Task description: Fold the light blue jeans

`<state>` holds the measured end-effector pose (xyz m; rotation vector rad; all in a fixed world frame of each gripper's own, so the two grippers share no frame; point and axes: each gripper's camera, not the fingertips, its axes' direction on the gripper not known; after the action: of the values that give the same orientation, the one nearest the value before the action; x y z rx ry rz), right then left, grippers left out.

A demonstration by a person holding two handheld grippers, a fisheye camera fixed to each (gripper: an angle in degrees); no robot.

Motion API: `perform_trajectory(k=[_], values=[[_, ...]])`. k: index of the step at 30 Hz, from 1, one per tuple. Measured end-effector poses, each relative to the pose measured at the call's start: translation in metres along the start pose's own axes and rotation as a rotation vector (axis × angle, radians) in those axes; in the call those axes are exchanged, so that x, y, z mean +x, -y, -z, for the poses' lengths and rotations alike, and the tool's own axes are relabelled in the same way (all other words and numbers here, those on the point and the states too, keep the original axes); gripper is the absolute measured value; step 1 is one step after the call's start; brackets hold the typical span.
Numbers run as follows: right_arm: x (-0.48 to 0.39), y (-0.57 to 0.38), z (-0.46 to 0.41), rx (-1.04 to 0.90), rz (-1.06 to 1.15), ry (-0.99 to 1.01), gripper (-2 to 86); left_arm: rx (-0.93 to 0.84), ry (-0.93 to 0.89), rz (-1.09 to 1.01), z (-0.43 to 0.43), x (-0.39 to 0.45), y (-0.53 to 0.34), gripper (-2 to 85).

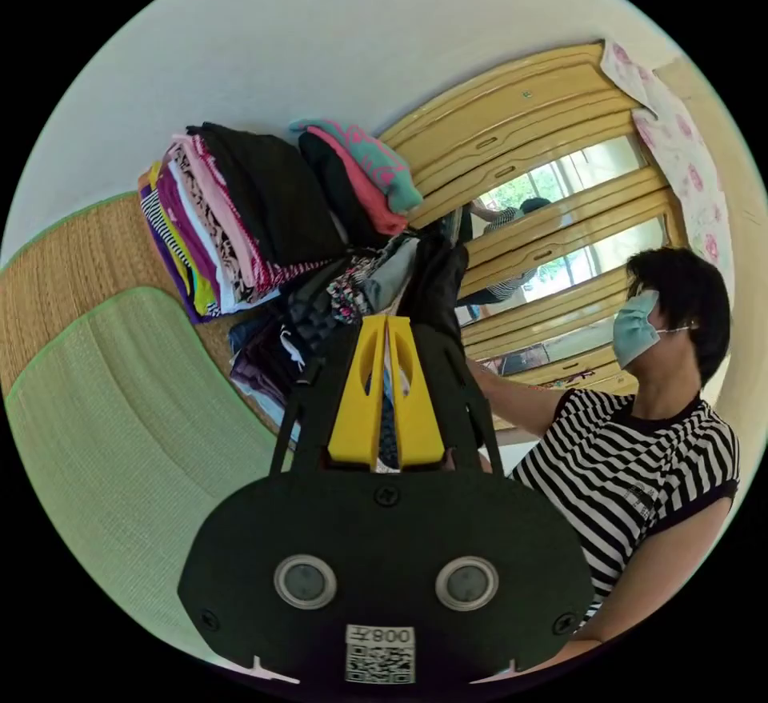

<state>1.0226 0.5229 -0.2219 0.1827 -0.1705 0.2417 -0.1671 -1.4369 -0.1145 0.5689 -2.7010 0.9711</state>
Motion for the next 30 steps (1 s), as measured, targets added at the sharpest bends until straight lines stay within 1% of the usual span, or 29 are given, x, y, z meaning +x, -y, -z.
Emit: perform_trajectory(k=[2, 4, 6, 7, 9, 14, 18, 21, 26, 30], values=[[-0.007, 0.012, -0.021, -0.053, 0.022, -0.031, 14.3, -0.025, 0.016, 0.036, 0.007, -0.002, -0.001, 0.0], [-0.014, 0.017, -0.039, -0.115, 0.030, -0.060, 14.5, -0.047, 0.024, 0.058, 0.011, -0.002, -0.001, 0.0], [-0.028, 0.016, -0.048, -0.114, 0.037, -0.250, 11.1, -0.062, 0.022, 0.075, 0.017, -0.001, 0.000, 0.0], [-0.038, 0.012, -0.056, -0.123, 0.101, -0.330, 10.7, -0.069, 0.021, 0.081, 0.021, 0.001, 0.000, 0.0], [-0.042, 0.008, -0.058, -0.126, 0.127, -0.350, 10.1, -0.083, 0.015, 0.084, 0.028, 0.006, 0.001, 0.0], [-0.001, -0.024, -0.043, -0.016, -0.081, -0.085, 6.2, -0.104, 0.003, 0.068, 0.058, 0.026, 0.001, 0.0], [0.023, -0.062, -0.025, 0.098, -0.208, 0.057, 5.6, -0.090, -0.010, 0.080, 0.089, 0.039, -0.005, 0.0], [0.045, -0.108, -0.001, 0.216, -0.309, 0.115, 5.5, -0.065, -0.037, 0.100, 0.117, 0.049, -0.012, 0.1], [0.092, -0.229, 0.047, 0.500, -0.527, 0.301, 5.0, -0.022, -0.137, 0.149, 0.163, 0.067, -0.031, 0.0], [0.103, -0.304, 0.074, 0.651, -0.606, 0.363, 4.8, 0.006, -0.227, 0.175, 0.189, 0.082, -0.043, 0.0]])
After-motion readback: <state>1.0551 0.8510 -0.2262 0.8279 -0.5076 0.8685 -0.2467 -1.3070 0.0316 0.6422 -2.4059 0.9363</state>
